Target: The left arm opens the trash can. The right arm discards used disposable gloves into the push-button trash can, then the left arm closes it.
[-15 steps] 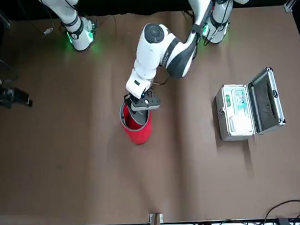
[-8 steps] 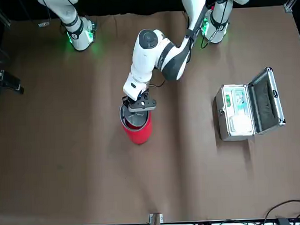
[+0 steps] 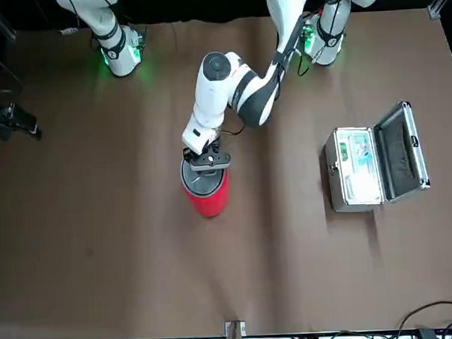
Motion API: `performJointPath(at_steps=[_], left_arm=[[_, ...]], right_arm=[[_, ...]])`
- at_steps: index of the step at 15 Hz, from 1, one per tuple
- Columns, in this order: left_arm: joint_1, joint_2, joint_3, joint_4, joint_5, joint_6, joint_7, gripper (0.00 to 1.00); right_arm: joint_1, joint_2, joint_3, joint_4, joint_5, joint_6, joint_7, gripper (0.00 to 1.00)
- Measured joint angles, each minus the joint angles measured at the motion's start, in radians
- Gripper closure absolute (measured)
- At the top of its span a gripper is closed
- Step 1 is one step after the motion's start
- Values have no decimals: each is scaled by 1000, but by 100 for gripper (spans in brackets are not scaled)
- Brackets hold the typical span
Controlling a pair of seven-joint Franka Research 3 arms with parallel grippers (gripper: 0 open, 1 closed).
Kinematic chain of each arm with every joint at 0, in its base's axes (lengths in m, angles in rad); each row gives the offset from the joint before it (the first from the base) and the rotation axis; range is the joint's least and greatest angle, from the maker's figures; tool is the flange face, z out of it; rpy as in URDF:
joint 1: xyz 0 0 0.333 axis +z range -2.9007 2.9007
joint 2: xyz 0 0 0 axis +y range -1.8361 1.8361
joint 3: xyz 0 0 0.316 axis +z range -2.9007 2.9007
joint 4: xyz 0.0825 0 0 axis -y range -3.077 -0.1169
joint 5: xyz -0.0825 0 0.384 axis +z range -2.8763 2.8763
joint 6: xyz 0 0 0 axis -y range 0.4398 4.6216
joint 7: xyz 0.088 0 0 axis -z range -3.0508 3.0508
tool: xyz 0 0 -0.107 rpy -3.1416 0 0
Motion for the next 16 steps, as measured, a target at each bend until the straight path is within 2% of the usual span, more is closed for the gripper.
performJointPath(at_steps=[7,12,16], left_arm=[[-12,5,10,3,14,3,0,99],[-45,11,48,6,15,3,0,99],[-48,13,52,8,15,3,0,99]], right_arm=[[-15,-53,-2,-61,0,20,-18,1],[-15,-55,-2,-63,0,22,-21,1],[-16,-55,-3,-63,-1,23,-21,1]])
